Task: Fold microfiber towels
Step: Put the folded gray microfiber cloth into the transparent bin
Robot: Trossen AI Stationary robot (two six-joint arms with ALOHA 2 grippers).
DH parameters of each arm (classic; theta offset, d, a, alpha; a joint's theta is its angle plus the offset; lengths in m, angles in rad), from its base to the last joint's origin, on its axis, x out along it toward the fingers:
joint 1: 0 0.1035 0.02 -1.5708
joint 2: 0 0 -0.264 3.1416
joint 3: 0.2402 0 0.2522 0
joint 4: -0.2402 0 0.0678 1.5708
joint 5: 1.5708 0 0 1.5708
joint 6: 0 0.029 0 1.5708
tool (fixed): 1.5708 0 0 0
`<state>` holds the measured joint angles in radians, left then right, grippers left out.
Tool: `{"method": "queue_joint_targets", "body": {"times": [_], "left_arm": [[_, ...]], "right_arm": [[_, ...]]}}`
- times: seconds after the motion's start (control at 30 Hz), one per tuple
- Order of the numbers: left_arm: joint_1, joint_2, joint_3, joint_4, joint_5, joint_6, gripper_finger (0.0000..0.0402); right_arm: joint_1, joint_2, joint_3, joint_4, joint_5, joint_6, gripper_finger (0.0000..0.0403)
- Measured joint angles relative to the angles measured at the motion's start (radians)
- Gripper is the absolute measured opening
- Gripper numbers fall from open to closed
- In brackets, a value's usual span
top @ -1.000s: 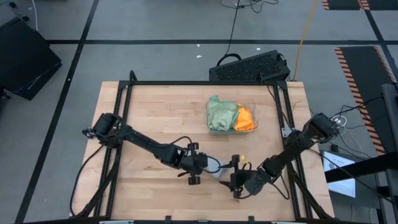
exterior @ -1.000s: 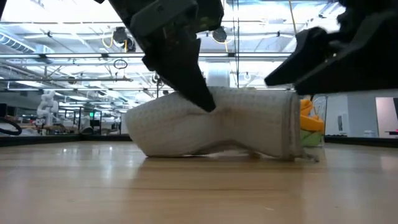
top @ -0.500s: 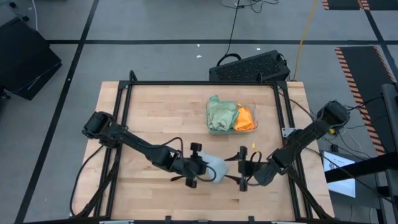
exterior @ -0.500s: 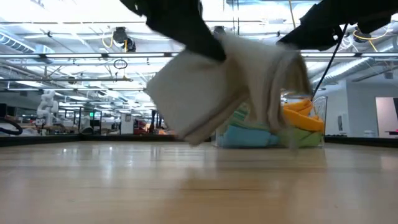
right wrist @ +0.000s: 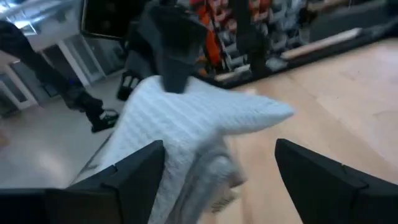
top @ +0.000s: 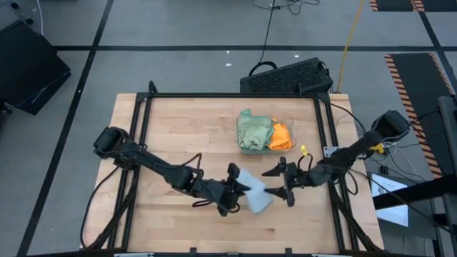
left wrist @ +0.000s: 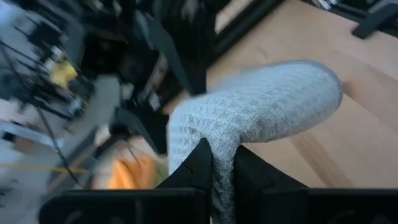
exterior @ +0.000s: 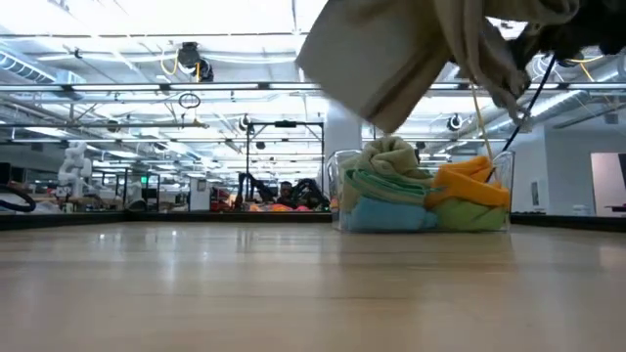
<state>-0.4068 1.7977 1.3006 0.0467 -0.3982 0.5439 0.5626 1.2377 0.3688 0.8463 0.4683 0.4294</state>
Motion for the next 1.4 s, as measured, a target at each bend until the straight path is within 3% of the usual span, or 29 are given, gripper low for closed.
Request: {"method": "queue_joint_targets", "body": {"times": [0.13, 0.27, 0.57, 0.67, 1.0, 1.17, 1.4], "left_arm": [[0.003, 0.000, 0.000, 0.084, 0.000, 0.080, 0.0035], [0.004, 0.000, 0.000, 0.161, 0.005, 0.161, 0.0035], [0.044, 0.000, 0.000, 0.302, 0.124, 0.234, 0.0035], [0.052, 0.000, 0.000, 0.324, 0.132, 0.263, 0.0035], [0.091, 0.000, 0.000, 0.357, 0.159, 0.267, 0.0035], [0.092, 0.001, 0.000, 0.369, 0.127, 0.256, 0.0035], [0.076, 0.001, 0.000, 0.369, 0.037, 0.227, 0.0035]], "right_arm": [[-0.005, 0.000, -0.070, 0.172, -0.014, -0.124, 0.0328], [-0.005, -0.001, -0.092, 0.288, -0.114, -0.203, 0.0357], [-0.047, 0.001, -0.080, 0.288, -0.174, -0.206, 0.0365], [-0.067, 0.002, -0.075, 0.294, -0.233, -0.192, 0.0365], [-0.124, 0.103, 0.019, 0.295, -0.272, -0.259, 0.0364], [-0.136, 0.131, 0.053, 0.299, -0.289, -0.302, 0.0340], [-0.145, 0.130, 0.053, 0.291, -0.289, -0.265, 0.0241]]}}
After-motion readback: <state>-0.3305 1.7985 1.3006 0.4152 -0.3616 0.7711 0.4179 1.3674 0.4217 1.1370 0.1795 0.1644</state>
